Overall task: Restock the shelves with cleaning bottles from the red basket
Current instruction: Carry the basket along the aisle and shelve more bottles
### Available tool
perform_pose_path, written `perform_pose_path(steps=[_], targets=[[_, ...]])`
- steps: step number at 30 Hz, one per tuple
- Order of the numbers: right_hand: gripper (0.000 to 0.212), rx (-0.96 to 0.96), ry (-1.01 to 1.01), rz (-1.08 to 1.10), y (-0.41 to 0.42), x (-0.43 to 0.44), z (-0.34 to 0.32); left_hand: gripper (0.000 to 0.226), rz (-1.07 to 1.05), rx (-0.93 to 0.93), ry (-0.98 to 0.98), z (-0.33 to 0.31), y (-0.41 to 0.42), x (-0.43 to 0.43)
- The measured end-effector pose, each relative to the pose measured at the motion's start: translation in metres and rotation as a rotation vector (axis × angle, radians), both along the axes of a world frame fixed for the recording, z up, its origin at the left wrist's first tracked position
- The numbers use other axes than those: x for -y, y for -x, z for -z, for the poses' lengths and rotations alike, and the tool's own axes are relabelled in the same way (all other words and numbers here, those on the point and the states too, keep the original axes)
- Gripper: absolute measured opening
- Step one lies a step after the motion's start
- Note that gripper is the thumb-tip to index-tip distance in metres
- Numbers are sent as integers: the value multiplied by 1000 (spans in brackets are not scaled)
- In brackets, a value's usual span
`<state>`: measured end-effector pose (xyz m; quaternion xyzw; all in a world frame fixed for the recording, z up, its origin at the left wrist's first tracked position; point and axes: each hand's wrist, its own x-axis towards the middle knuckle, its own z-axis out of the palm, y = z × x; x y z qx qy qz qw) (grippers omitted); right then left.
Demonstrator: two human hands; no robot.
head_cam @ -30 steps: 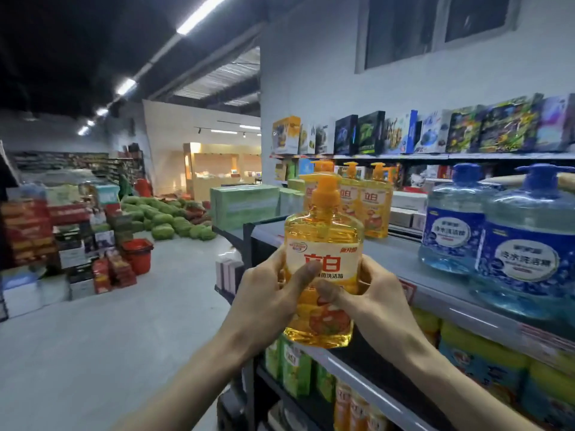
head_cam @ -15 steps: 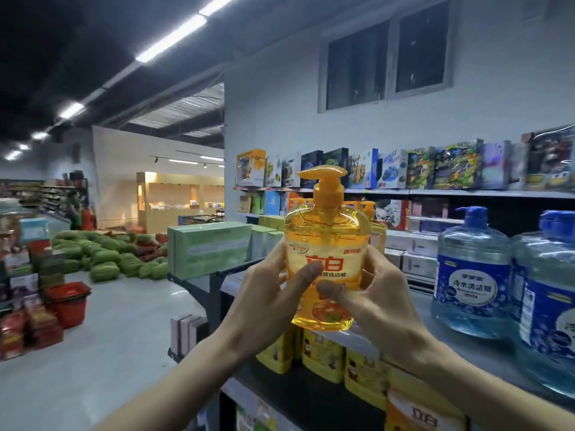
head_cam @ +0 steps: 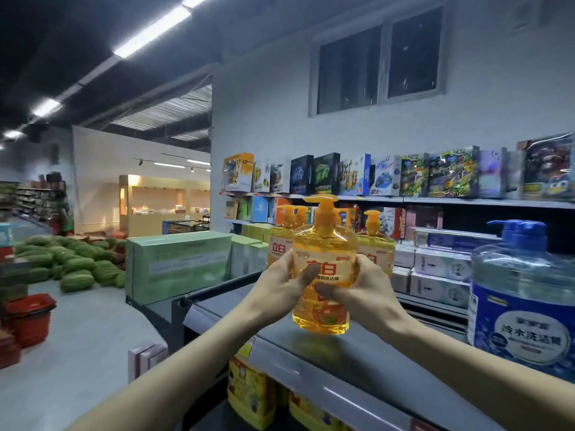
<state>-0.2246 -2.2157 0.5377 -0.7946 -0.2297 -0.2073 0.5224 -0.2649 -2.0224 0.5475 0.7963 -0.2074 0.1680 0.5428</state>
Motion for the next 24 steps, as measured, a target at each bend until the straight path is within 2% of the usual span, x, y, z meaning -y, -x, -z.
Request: perform_pose_path(steps=[4,10,13,17,21,24], targets=[[61,-86,-66,35,-26,3,14,53,16,-45,-24,6,-32,3],[44,-149,-110,89,-38,7,14,53,29,-56,-96,3,-61,5],[56,-166,-130,136,-43,5,18,51,56,-54,-125,3,-76,3],[70,-139,-120,196,-45,1,19,66,112,-43,-119,4,-86,-2],[71,-121,-15,222,-36,-3,19,80,129,-96,-119,12,-92,-10],[70,-171,86,264,-22,-2,20,67,132,-88,-212,21,-92,-15]])
